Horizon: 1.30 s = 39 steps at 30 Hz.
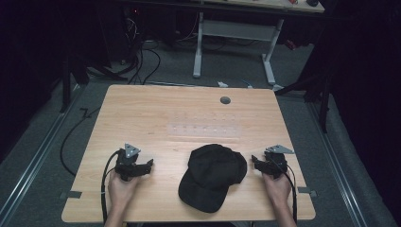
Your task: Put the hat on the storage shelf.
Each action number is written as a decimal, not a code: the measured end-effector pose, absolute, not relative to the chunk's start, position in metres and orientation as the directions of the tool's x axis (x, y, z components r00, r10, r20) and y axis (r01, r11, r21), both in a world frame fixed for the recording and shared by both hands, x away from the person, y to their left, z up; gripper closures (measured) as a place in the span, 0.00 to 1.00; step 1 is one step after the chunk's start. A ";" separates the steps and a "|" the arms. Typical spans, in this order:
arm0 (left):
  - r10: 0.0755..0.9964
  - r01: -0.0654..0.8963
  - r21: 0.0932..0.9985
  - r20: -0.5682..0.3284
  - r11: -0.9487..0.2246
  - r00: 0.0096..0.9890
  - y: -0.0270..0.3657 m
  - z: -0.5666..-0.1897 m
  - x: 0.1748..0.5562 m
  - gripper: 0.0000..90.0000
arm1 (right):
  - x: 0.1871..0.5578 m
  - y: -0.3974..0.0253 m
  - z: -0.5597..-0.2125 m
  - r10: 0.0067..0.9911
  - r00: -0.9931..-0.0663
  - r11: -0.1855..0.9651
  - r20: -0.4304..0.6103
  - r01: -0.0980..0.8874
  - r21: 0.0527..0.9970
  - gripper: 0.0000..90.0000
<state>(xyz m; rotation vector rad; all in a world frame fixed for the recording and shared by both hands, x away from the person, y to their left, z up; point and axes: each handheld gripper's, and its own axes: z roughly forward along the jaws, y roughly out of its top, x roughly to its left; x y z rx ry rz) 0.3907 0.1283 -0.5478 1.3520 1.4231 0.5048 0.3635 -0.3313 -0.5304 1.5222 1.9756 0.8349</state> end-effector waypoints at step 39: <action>0.897 0.447 0.850 -0.397 0.279 0.193 0.129 -0.547 0.391 0.27 | 0.344 -0.326 -0.516 0.964 -0.267 0.164 0.010 0.624 0.764 0.54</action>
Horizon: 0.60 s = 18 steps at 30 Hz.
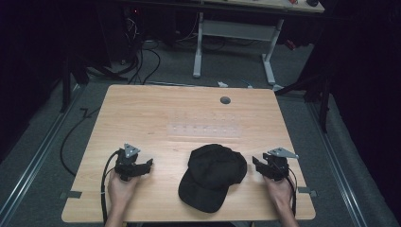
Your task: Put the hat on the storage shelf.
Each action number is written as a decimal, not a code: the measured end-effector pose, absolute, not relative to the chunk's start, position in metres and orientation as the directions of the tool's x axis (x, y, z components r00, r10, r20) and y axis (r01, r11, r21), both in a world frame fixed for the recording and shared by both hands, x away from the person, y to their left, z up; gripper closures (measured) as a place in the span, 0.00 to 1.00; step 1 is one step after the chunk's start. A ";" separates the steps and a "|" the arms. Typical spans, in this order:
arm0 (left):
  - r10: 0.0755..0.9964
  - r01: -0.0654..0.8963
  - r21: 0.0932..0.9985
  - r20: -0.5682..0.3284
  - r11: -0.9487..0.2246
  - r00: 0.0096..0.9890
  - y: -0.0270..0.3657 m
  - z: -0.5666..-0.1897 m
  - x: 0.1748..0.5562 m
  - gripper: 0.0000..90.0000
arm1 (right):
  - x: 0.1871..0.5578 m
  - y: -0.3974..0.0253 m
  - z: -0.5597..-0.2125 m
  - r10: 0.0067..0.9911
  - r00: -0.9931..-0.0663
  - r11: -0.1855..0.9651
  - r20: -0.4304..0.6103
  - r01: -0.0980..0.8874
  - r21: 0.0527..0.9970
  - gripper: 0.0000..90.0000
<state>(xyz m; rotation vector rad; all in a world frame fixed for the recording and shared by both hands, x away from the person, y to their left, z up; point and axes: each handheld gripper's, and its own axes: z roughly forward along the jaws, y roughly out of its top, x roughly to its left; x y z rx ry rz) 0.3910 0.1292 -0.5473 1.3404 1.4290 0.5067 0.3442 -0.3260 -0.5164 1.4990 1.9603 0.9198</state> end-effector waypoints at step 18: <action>0.898 0.441 0.851 -0.399 0.287 0.185 0.129 -0.547 0.392 0.29 | 0.334 -0.318 -0.490 0.925 -0.363 0.142 0.114 0.609 0.781 0.54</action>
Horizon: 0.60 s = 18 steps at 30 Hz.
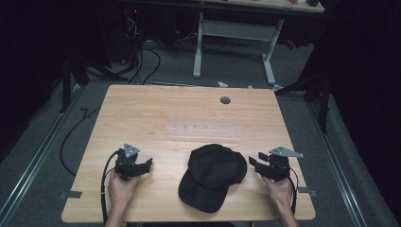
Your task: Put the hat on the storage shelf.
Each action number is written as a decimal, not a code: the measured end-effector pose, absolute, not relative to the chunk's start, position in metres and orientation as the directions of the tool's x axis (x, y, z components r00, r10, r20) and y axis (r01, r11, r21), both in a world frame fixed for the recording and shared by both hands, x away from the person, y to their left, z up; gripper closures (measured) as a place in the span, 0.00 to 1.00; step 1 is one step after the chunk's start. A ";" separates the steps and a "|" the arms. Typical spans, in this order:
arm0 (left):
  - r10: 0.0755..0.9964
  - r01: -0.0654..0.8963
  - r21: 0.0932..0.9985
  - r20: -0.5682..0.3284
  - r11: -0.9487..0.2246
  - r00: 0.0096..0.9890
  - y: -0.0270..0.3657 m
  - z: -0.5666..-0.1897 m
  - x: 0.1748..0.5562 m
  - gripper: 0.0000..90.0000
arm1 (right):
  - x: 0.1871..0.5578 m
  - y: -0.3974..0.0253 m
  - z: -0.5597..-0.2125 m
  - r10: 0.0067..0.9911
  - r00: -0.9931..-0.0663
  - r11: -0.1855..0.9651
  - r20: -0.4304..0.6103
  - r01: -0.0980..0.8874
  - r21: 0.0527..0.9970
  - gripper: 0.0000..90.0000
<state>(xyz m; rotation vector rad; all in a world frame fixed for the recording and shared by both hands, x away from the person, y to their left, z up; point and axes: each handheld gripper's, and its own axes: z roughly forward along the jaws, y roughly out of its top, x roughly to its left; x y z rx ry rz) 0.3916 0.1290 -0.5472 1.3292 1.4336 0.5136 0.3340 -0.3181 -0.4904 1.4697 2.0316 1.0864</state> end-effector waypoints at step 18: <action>0.898 0.441 0.851 -0.398 0.286 0.186 0.129 -0.547 0.392 0.29 | 0.346 -0.295 -0.463 0.870 -0.480 0.201 0.114 0.555 0.807 0.46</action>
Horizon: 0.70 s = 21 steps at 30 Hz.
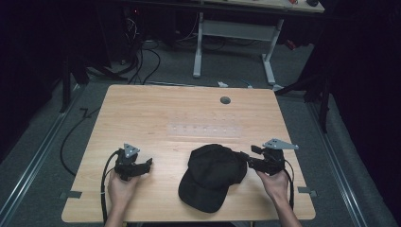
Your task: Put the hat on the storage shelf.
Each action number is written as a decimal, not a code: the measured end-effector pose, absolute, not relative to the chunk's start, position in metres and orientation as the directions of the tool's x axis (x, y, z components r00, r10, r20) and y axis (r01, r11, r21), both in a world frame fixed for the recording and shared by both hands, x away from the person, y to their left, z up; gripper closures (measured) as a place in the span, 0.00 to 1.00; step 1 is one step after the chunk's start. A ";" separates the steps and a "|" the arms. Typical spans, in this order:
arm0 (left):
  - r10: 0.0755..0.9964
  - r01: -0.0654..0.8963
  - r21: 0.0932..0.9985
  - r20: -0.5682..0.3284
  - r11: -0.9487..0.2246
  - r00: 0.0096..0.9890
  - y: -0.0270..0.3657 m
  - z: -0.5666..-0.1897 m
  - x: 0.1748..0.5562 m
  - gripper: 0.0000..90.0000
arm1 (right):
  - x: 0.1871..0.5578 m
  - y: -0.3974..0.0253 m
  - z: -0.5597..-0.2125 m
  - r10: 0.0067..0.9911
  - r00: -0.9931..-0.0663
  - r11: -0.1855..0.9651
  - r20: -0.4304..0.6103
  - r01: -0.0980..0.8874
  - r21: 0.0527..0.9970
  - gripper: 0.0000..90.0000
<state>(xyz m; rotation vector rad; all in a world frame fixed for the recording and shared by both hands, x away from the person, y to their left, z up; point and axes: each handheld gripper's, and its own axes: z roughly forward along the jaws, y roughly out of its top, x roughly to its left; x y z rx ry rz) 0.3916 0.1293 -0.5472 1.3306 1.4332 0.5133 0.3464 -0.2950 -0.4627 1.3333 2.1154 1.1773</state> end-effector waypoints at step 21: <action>0.898 0.441 0.850 -0.400 0.288 0.185 0.129 -0.547 0.392 0.29 | 0.368 -0.267 -0.462 0.827 -0.547 0.250 0.130 0.564 0.787 0.43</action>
